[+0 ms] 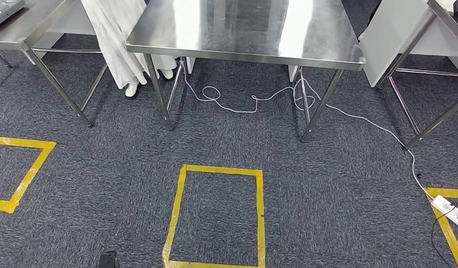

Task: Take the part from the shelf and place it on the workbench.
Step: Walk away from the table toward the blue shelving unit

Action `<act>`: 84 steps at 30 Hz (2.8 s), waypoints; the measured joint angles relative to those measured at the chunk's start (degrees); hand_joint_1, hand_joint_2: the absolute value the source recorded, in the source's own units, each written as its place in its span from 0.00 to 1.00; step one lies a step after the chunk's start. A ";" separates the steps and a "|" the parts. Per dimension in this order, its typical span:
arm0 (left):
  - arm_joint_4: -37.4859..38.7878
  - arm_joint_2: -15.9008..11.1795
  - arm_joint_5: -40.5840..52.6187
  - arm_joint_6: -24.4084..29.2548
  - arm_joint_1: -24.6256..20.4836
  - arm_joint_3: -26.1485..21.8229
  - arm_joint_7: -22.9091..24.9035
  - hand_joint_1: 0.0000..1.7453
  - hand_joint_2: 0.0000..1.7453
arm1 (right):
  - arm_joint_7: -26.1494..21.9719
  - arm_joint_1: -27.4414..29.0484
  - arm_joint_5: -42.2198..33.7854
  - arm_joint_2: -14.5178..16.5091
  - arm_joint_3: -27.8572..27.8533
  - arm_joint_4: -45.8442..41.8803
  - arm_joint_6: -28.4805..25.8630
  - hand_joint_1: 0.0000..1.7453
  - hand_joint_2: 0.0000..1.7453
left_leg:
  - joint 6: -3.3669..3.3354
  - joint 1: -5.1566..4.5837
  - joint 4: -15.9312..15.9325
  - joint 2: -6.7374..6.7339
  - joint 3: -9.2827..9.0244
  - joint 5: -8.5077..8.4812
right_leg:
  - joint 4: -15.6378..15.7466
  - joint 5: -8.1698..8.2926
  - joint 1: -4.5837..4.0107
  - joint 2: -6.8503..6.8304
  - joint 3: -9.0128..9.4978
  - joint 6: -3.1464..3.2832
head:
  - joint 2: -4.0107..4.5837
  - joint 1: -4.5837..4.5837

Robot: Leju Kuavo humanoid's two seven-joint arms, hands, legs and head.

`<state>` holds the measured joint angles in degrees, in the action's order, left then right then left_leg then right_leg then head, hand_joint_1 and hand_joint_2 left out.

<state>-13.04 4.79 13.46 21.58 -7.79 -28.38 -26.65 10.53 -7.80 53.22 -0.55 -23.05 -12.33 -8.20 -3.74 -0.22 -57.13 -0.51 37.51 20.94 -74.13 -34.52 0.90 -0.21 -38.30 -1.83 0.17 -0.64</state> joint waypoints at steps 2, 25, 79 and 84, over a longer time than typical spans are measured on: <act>0.01 0.07 0.01 -0.01 -0.01 0.12 0.01 0.00 0.00 | -0.01 -0.02 0.00 -0.09 -0.14 0.00 0.00 0.00 1.00 | 0.22 -0.16 -0.05 -0.08 2.27 -1.90 | 3.21 2.57 -0.08 0.00 4.47 -0.90 | 0.00 0.03; 0.01 0.22 0.59 0.00 -0.15 0.51 0.37 0.00 0.00 | 0.88 1.32 0.86 -0.04 -0.48 0.28 2.37 0.00 1.00 | 2.09 1.56 -0.84 0.58 -6.09 5.51 | 15.78 8.78 0.59 -0.54 3.97 -0.77 | 0.00 -0.64; 0.13 0.62 2.84 1.04 -0.86 0.86 2.03 0.00 0.00 | 1.84 2.38 1.63 0.19 -3.02 0.66 3.17 0.00 1.00 | 4.35 1.76 -8.68 1.86 -2.03 6.29 | 19.04 7.00 0.17 3.08 10.07 2.85 | 0.00 -0.04; 0.13 0.50 2.72 1.10 -0.68 0.86 2.21 0.00 0.00 | 1.99 1.93 1.98 0.33 -3.02 0.66 3.28 0.00 1.00 | 2.80 1.67 -1.45 2.96 -5.91 5.32 | 18.62 7.76 0.04 5.52 8.43 1.21 | 0.00 -0.10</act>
<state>-12.92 5.30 16.17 22.68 -8.48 -27.51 -24.45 12.52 -5.86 55.20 -0.21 -26.08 -11.67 -4.91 -0.94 1.45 -58.58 2.45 31.60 26.25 -55.51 -26.76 0.93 5.31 -29.87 -0.62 0.17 -0.74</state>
